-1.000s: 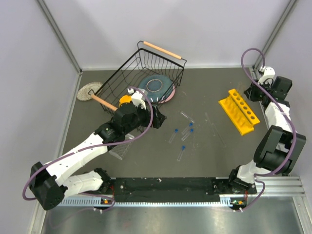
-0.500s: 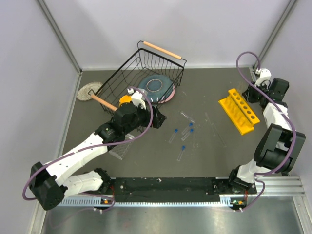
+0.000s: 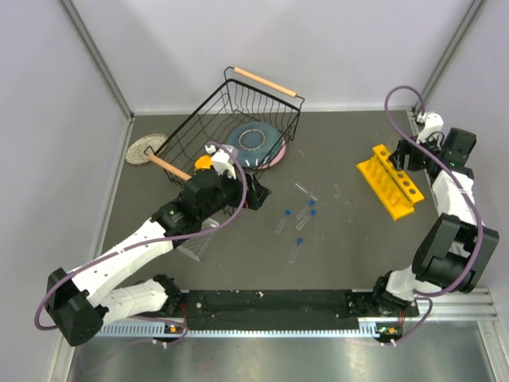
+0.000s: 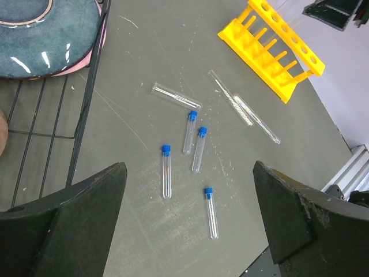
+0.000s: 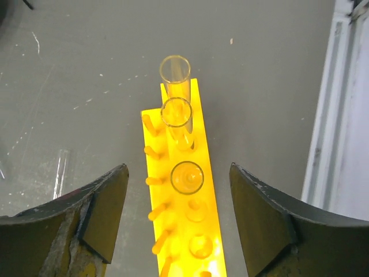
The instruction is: Organize the chemistry lab equipment
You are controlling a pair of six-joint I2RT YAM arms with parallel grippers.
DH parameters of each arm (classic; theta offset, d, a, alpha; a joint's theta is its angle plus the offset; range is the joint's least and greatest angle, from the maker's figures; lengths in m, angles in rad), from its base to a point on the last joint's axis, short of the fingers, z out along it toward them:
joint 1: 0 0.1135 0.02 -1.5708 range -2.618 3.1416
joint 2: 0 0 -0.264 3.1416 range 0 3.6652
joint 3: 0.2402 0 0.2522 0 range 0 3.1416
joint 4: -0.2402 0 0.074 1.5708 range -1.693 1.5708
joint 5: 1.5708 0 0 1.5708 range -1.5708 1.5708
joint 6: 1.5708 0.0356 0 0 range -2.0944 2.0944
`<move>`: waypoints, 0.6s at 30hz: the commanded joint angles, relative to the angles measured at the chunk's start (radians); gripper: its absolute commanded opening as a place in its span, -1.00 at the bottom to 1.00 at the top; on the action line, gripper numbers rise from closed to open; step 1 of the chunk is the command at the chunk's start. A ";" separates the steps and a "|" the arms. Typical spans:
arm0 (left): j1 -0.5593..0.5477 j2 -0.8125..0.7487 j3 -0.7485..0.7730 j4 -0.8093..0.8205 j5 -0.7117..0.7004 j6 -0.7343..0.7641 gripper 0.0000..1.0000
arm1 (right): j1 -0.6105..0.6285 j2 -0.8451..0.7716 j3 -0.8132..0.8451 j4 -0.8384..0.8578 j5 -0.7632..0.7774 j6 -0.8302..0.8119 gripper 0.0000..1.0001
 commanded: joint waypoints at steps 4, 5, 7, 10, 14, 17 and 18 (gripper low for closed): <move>0.005 -0.056 0.025 0.004 0.004 0.002 0.97 | -0.025 -0.215 0.158 -0.159 -0.049 -0.117 0.81; 0.005 -0.068 0.024 0.006 -0.001 -0.001 0.98 | -0.025 -0.220 0.182 -0.195 -0.057 -0.137 0.88; 0.006 -0.077 0.025 0.007 -0.004 -0.010 0.98 | -0.023 -0.217 0.271 -0.291 -0.122 -0.157 0.88; 0.011 -0.094 0.024 0.003 -0.029 -0.050 0.98 | -0.005 -0.189 0.360 -0.483 -0.233 -0.183 0.88; 0.025 -0.109 0.015 -0.005 -0.032 -0.084 0.98 | 0.168 -0.172 0.362 -0.664 -0.250 -0.229 0.88; 0.028 -0.128 0.004 -0.006 -0.016 -0.093 0.98 | 0.341 -0.166 0.296 -0.690 -0.161 -0.191 0.87; 0.028 -0.132 -0.004 -0.009 -0.015 -0.096 0.98 | 0.383 -0.149 0.279 -0.689 -0.105 -0.179 0.86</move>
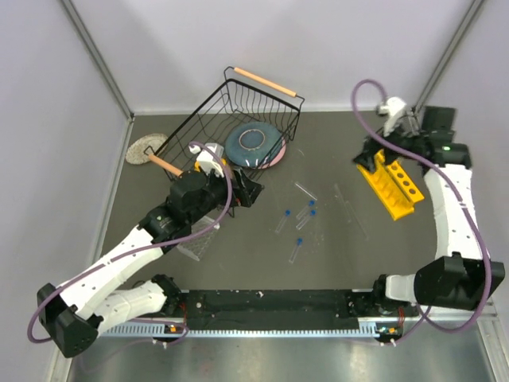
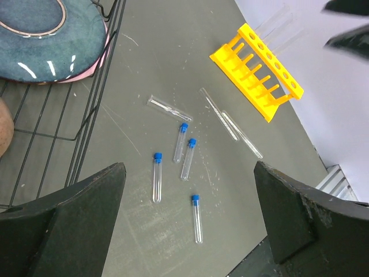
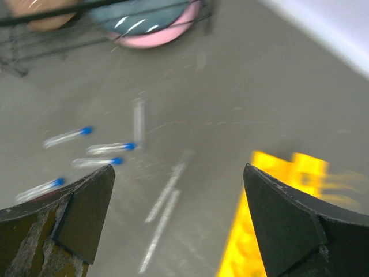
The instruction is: Organize the chemistry lab equipment
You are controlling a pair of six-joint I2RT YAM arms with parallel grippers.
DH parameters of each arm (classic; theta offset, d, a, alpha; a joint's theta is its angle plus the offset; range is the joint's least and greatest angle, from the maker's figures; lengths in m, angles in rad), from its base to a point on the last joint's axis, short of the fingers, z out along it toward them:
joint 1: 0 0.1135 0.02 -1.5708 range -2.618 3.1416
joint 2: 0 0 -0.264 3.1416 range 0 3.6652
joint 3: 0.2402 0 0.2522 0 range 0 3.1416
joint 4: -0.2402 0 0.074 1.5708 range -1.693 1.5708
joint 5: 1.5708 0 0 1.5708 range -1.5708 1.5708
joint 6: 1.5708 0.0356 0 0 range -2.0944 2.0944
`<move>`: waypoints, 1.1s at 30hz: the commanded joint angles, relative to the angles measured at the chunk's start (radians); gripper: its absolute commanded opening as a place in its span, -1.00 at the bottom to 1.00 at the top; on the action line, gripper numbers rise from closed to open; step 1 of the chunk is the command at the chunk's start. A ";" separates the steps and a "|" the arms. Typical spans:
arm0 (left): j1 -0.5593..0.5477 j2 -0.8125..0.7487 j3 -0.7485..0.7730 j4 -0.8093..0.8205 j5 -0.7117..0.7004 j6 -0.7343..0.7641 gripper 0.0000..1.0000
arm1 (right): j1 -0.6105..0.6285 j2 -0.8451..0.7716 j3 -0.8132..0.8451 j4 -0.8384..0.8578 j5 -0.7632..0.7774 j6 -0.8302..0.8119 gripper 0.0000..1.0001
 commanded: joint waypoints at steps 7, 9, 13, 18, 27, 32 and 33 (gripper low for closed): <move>0.008 -0.097 -0.069 0.023 -0.013 -0.089 0.98 | 0.474 0.237 -0.108 -0.033 0.312 0.132 0.71; 0.008 -0.111 -0.090 0.023 -0.016 -0.103 0.98 | 0.503 0.296 -0.093 0.008 0.354 0.167 0.68; 0.008 -0.154 -0.131 0.026 -0.020 -0.147 0.98 | 0.572 0.439 -0.034 0.067 0.408 0.189 0.56; 0.008 -0.186 -0.168 0.020 -0.029 -0.169 0.98 | 0.606 0.555 -0.031 0.166 0.482 0.192 0.46; 0.010 -0.152 -0.177 0.051 -0.014 -0.177 0.98 | 0.633 0.661 -0.004 0.237 0.548 0.191 0.18; 0.010 -0.142 -0.176 0.057 -0.003 -0.180 0.97 | 0.636 0.684 0.003 0.242 0.579 0.188 -0.16; 0.010 -0.143 -0.179 0.061 -0.002 -0.184 0.97 | 0.636 0.684 -0.003 0.242 0.582 0.188 -0.24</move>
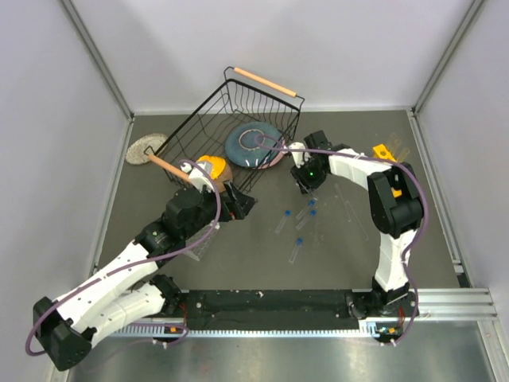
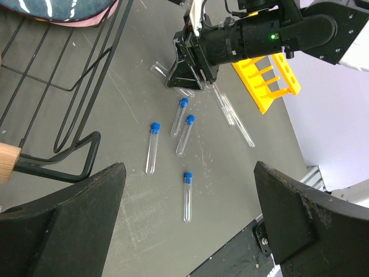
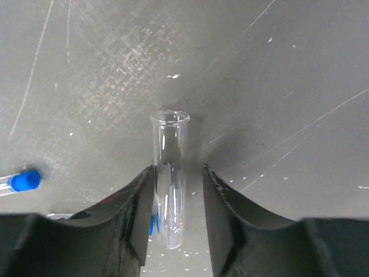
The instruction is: Organize the chemistry lab equipment
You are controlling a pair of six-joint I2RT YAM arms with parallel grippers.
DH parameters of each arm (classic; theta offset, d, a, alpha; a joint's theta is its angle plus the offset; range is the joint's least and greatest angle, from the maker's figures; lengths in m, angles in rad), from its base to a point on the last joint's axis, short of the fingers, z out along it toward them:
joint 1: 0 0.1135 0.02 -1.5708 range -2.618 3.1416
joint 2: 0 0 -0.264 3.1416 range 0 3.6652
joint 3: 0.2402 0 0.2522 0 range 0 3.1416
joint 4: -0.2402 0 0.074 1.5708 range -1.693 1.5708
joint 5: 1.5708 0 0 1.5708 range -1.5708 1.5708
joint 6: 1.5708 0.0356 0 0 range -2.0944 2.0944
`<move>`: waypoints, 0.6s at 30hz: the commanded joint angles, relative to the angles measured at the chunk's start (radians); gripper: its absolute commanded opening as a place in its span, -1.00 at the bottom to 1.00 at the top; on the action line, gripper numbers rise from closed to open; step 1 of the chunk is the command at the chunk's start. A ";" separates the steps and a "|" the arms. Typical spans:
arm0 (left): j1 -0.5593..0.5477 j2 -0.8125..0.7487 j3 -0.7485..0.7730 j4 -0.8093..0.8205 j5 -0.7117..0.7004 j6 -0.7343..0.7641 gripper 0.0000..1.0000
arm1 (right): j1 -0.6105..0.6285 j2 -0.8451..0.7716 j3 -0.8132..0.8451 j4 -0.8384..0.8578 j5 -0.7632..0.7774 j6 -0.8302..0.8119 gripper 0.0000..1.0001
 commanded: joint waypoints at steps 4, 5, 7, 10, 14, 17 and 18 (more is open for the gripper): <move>0.006 0.004 -0.016 0.111 0.039 -0.029 0.96 | 0.015 -0.005 0.014 0.047 0.034 0.011 -0.55; 0.006 0.008 -0.014 0.118 0.071 -0.033 0.96 | 0.014 -0.009 0.011 0.047 0.023 0.016 -0.57; 0.006 0.030 -0.011 0.161 0.093 -0.047 0.95 | 0.014 -0.029 0.007 0.047 0.008 0.027 -0.63; 0.006 0.067 -0.002 0.212 0.153 -0.067 0.93 | -0.006 -0.075 -0.003 0.047 -0.048 0.066 -0.65; 0.004 0.132 0.029 0.319 0.246 -0.125 0.81 | -0.075 -0.214 -0.007 0.031 -0.222 0.181 -0.66; -0.008 0.243 0.102 0.367 0.297 -0.150 0.78 | -0.147 -0.320 -0.013 0.022 -0.352 0.301 -0.66; -0.022 0.267 0.128 0.367 0.302 -0.148 0.78 | -0.164 -0.347 -0.018 0.022 -0.383 0.351 -0.66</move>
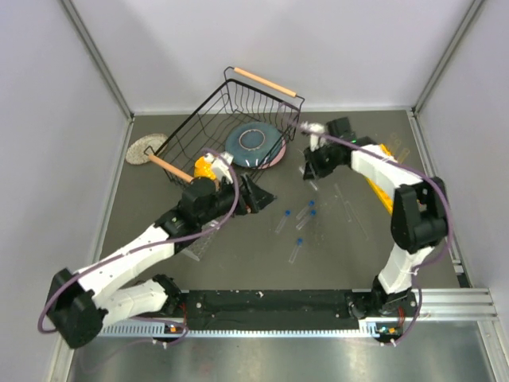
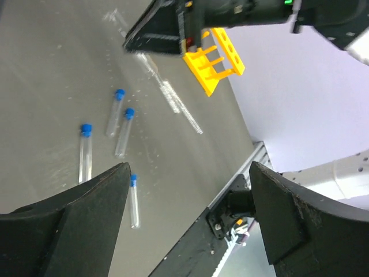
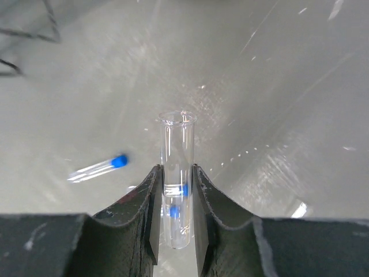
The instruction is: Organize the chemistry lab equipment
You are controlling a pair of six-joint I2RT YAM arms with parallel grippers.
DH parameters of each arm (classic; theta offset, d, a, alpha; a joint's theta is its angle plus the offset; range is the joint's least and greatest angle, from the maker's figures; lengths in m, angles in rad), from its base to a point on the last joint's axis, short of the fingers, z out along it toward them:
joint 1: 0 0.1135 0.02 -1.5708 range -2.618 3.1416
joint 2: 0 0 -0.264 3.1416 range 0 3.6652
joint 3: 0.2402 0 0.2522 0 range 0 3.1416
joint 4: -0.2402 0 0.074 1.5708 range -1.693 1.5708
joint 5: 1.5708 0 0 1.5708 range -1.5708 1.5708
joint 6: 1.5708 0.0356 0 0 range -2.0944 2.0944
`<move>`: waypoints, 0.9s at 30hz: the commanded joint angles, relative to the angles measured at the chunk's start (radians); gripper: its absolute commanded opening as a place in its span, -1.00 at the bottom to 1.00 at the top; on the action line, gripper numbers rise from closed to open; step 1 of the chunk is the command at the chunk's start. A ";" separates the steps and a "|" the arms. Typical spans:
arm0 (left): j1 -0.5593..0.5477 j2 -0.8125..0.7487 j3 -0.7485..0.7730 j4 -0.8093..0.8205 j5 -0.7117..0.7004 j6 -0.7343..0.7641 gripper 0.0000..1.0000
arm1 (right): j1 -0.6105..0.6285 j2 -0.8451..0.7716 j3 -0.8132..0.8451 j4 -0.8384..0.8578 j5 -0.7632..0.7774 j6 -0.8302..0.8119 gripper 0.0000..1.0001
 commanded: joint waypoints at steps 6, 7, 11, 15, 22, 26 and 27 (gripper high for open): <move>-0.100 0.336 0.415 0.005 -0.014 -0.042 0.98 | -0.203 -0.382 -0.062 0.038 -0.372 0.410 -0.66; -0.110 0.369 0.451 -0.026 -0.046 -0.040 0.98 | -0.215 -0.397 -0.073 0.042 -0.396 0.436 -0.65; -0.165 0.527 0.597 -0.122 -0.120 -0.033 0.97 | -0.264 -0.457 -0.131 0.072 -0.432 0.563 -0.65; -0.214 0.627 0.733 -0.224 -0.206 -0.023 0.85 | -0.281 -0.486 -0.159 0.108 -0.456 0.665 -0.65; -0.259 0.758 0.913 -0.454 -0.372 0.038 0.67 | -0.291 -0.496 -0.191 0.153 -0.485 0.738 -0.64; -0.262 0.783 0.936 -0.463 -0.390 0.039 0.51 | -0.292 -0.496 -0.203 0.165 -0.493 0.761 -0.64; -0.262 0.788 0.947 -0.462 -0.392 0.041 0.45 | -0.292 -0.499 -0.208 0.171 -0.495 0.760 -0.64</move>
